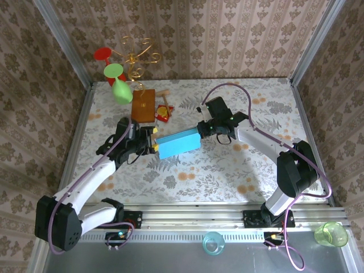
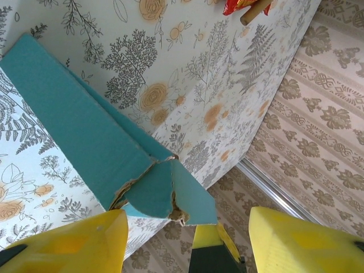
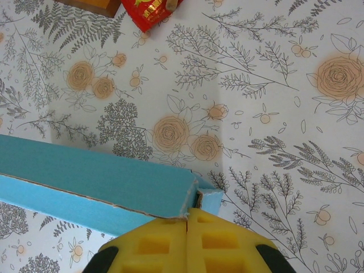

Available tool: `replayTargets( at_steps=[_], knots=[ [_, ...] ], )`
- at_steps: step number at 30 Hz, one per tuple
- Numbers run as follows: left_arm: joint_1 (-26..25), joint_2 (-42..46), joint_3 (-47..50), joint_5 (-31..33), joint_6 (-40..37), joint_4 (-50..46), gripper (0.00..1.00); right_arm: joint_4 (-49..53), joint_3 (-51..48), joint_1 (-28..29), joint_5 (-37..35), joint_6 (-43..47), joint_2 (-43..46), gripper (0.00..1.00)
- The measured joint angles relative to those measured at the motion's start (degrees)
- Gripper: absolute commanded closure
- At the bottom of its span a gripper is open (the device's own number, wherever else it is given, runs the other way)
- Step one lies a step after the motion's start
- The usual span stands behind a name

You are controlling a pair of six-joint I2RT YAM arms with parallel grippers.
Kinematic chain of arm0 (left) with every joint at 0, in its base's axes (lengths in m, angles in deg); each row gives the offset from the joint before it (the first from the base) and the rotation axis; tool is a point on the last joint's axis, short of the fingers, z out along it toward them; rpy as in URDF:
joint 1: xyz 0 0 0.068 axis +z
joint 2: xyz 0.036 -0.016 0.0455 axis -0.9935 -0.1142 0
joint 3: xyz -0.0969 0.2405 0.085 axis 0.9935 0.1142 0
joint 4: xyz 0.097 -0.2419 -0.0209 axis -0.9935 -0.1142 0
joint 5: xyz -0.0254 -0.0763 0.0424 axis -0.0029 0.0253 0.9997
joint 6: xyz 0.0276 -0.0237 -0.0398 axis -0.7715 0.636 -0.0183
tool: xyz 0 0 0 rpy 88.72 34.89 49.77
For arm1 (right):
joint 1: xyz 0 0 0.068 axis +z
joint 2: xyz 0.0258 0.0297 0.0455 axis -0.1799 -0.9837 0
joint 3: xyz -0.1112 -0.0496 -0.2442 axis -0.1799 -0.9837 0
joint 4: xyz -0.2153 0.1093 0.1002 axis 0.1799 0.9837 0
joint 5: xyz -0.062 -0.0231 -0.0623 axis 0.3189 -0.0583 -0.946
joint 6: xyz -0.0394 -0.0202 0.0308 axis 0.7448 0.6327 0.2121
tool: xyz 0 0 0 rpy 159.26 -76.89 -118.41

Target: Fold the paper box

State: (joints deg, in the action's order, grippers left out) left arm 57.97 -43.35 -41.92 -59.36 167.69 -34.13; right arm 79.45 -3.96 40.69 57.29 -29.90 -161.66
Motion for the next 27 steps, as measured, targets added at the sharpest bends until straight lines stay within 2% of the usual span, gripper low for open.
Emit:
replayTargets(
  at_steps=[11,21,27],
  knots=[
    [0.04,0.96,2.38,0.0,2.03,3.17,0.42,0.02,0.02,0.07,-0.15,0.0,0.0,1.0],
    [0.81,6.38,0.33,0.44,-0.04,-6.34,0.39,0.02,0.02,0.11,-0.13,-0.02,0.0,1.0],
    [0.31,7.04,0.2,0.46,0.15,-6.62,0.39,0.04,0.02,0.11,-0.13,-0.02,0.0,1.0]
  ],
)
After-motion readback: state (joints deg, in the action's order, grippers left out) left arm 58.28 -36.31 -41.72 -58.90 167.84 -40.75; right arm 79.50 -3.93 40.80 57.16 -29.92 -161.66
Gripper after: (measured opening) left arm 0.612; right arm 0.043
